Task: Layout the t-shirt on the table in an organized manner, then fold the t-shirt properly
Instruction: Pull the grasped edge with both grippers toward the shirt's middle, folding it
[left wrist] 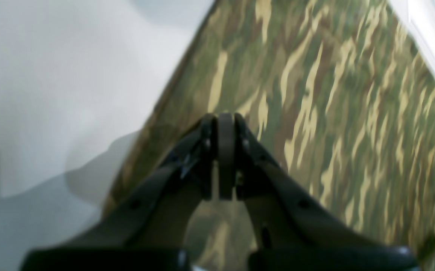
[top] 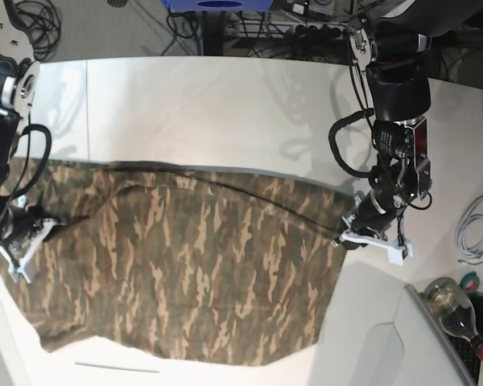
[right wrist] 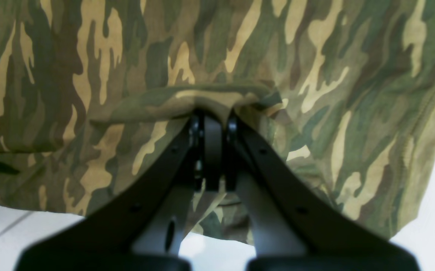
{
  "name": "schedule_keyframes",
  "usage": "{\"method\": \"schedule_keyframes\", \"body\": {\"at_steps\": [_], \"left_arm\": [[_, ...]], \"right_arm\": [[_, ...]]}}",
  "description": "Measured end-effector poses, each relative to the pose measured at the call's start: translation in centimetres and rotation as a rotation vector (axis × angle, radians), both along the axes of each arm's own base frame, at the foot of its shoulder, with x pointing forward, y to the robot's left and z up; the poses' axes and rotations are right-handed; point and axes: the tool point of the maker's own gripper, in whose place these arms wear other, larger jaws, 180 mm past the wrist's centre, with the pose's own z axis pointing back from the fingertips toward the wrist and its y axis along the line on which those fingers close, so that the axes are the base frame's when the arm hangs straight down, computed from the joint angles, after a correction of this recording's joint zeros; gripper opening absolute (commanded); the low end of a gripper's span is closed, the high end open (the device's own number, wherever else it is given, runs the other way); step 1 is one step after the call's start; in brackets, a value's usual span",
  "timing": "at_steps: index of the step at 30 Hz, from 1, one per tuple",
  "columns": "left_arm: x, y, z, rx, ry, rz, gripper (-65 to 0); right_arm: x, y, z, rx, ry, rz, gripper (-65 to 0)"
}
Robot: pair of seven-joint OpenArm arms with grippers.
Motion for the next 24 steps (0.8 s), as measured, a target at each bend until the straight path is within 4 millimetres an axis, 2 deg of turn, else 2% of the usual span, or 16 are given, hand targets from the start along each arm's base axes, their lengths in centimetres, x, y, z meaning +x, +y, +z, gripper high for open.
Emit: {"method": "schedule_keyframes", "body": {"at_steps": [2, 8, 14, 19, 24], "left_arm": [[0.2, -0.1, -0.3, 0.021, -0.013, -0.004, -65.0], [0.7, -3.0, -1.4, 0.048, -0.035, -0.071, -65.0], [1.2, -1.9, -2.0, 0.055, -0.042, -0.027, -65.0], [1.5, -1.8, -1.7, 0.059, -0.061, -0.018, -65.0], [1.6, -1.9, -1.7, 0.062, -0.062, -0.022, -65.0]], "right_arm": [[0.3, -0.1, 0.2, 0.002, -0.022, -0.005, -65.0], [0.5, 0.0, 0.3, 0.005, -0.029, -0.006, -65.0], [1.0, 0.0, 0.6, 0.007, -0.061, -0.008, -65.0], [0.8, -1.3, 0.9, -0.012, -0.061, -0.018, -65.0], [0.8, -1.0, 0.8, -0.006, -0.060, -0.017, -65.0]]}}
